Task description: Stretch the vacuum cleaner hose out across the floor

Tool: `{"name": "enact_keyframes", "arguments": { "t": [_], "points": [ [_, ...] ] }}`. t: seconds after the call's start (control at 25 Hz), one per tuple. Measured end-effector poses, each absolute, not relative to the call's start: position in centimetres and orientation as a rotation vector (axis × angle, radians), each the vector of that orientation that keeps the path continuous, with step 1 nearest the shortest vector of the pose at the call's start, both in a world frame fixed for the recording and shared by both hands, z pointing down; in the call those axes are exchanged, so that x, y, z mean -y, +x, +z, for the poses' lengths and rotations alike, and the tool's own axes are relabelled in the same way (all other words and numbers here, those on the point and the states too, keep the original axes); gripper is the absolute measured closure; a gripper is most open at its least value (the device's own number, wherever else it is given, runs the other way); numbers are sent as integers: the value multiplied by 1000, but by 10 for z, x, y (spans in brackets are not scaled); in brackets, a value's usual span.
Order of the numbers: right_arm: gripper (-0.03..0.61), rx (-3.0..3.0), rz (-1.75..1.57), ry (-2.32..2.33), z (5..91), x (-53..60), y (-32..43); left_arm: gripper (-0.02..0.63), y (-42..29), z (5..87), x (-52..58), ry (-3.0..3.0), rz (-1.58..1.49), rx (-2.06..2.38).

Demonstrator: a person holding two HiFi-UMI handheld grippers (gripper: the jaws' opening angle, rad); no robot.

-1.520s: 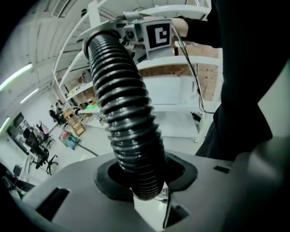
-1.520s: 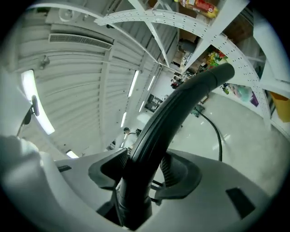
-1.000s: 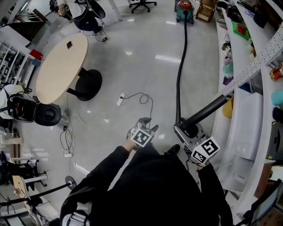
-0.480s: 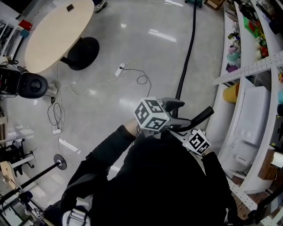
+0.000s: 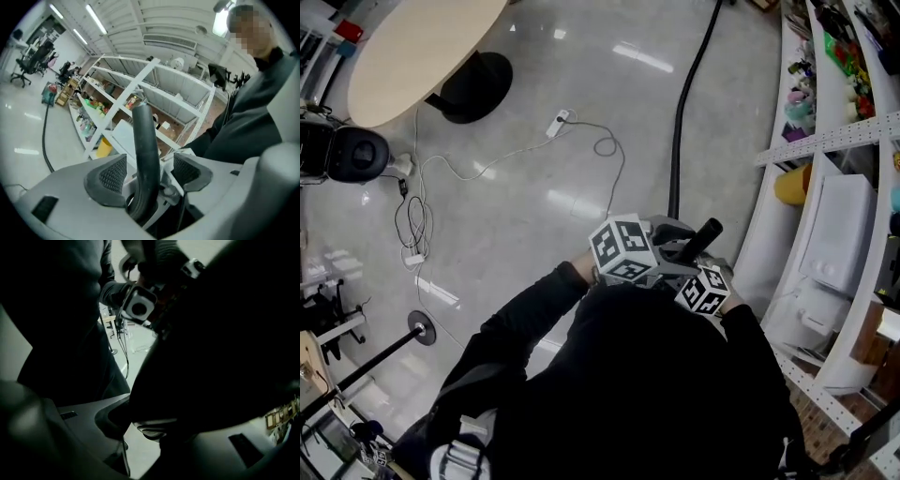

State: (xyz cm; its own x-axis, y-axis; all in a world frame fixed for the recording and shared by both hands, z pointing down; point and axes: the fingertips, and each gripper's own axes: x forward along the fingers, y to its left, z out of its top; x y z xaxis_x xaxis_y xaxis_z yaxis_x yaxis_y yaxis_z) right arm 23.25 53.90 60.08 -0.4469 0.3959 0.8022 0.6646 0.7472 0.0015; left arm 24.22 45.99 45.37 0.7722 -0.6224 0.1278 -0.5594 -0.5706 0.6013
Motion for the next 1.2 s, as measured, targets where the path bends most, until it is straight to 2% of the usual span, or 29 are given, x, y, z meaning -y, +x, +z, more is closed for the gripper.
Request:
{"name": "enact_keyframes", "arguments": {
  "t": [0.08,0.16,0.2,0.36,0.44,0.56,0.72,0.92,1.04,1.2],
  "points": [
    [411,2067,-436,-832,605,-550,240,298,242,442,-461,2272,-278,858],
    [411,2090,-436,-849,602,-557,245,418,247,442,-456,2218,-328,878],
    [411,2109,-437,-841,602,-557,249,446,253,443,-454,2209,-323,894],
    [411,2259,-448,-572,599,-520,271,448,289,438,-444,2258,-236,1026],
    [375,2338,-353,-334,598,-487,301,448,311,436,-436,2267,-211,1101],
    [356,2396,-114,-137,595,-463,372,449,356,440,-432,2274,-152,1135],
    [356,2532,281,42,567,-439,466,449,432,477,-435,2299,92,1112],
    [354,2617,869,-6,505,-409,517,449,505,550,-438,2261,415,1101],
    [304,2472,885,-161,522,-418,513,449,537,584,-442,2271,550,1051],
    [310,2268,596,-308,574,-453,502,449,548,618,-451,2285,626,1018]
  ]
}}
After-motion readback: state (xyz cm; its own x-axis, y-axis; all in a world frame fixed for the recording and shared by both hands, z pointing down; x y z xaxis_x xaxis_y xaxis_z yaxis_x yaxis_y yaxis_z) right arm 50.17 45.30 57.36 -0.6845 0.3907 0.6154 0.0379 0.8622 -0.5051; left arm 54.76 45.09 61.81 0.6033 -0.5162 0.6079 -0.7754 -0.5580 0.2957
